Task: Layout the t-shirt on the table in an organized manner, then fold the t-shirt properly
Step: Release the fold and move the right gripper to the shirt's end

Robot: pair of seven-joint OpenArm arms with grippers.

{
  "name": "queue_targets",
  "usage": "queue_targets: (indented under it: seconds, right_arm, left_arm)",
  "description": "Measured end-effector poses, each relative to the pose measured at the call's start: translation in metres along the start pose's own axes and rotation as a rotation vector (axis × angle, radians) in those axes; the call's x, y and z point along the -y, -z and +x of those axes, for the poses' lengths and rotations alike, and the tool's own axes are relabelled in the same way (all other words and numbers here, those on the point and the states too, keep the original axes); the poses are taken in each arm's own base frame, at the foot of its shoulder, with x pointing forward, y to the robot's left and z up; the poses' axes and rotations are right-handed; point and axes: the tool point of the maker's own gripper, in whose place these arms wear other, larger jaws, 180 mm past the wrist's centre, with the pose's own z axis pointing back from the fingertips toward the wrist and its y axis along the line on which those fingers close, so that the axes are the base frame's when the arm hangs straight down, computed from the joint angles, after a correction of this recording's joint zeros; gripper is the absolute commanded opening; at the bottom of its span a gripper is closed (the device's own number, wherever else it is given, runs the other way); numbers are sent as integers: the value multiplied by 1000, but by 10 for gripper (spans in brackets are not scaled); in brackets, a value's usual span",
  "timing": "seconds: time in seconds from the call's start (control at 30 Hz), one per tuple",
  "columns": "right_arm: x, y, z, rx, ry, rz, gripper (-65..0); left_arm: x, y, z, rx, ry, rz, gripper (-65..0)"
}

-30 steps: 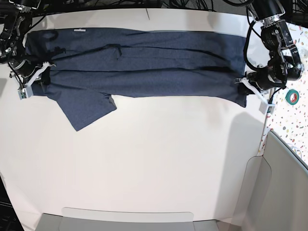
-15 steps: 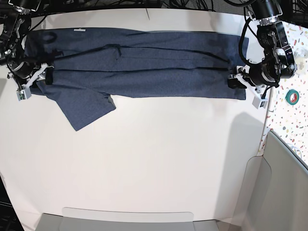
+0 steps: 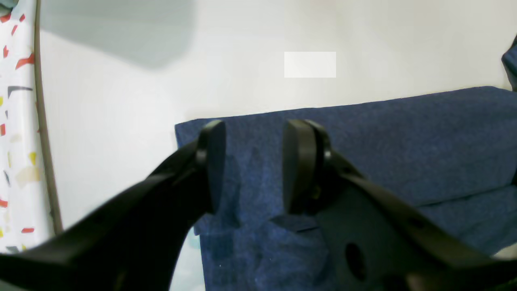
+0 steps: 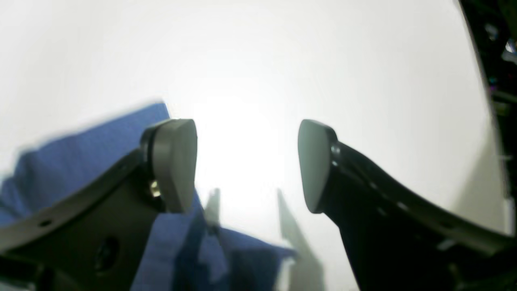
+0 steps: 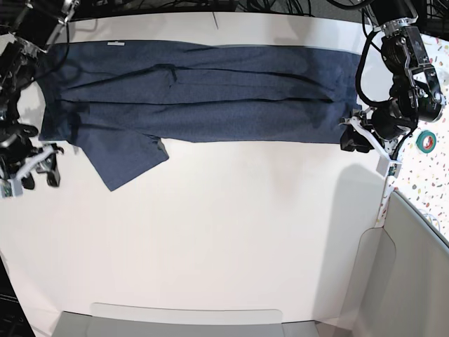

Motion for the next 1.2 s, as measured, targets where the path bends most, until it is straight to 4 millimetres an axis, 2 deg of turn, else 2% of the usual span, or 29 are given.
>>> queue_targets:
  seconds: [0.13,0.23,0.4,0.63,0.9,0.93,1.0,1.1,1.2]
  right_arm:
    - [-20,41,-33,-128,158,92,-260]
    - [-24,51,-55,-185,214,117,-259]
    - [-22,66,-72,-237,294,141,-259]
    - [-35,80,-68,-198,372,189,-259]
    - [-94,97,-61,-225,278,311,-262]
    - [-98,98,-61,-227,270,320,-276]
    - [-99,98,-62,-230,265,322,-375]
    - [-98,96,-69,-255,263,318,-650]
    - [-97,94,-70,-259,253,315,-650]
  left_arm:
    - [1,1,-3,-9,-4,-3,-419]
    - [1,1,0,-3,-2,-2,-419]
    - [0,0,-2,-7,-3,-1,-419]
    - [1,1,-2,-6,-4,-2,-419]
    - [1,1,1,5,-3,-2,-419]
    - [1,1,1,4,-3,-2,-419]
    - [0,1,1,4,-3,-2,-419]
    - [0,1,1,4,-3,-2,-419]
    - [0,1,1,4,-3,-2,-419]
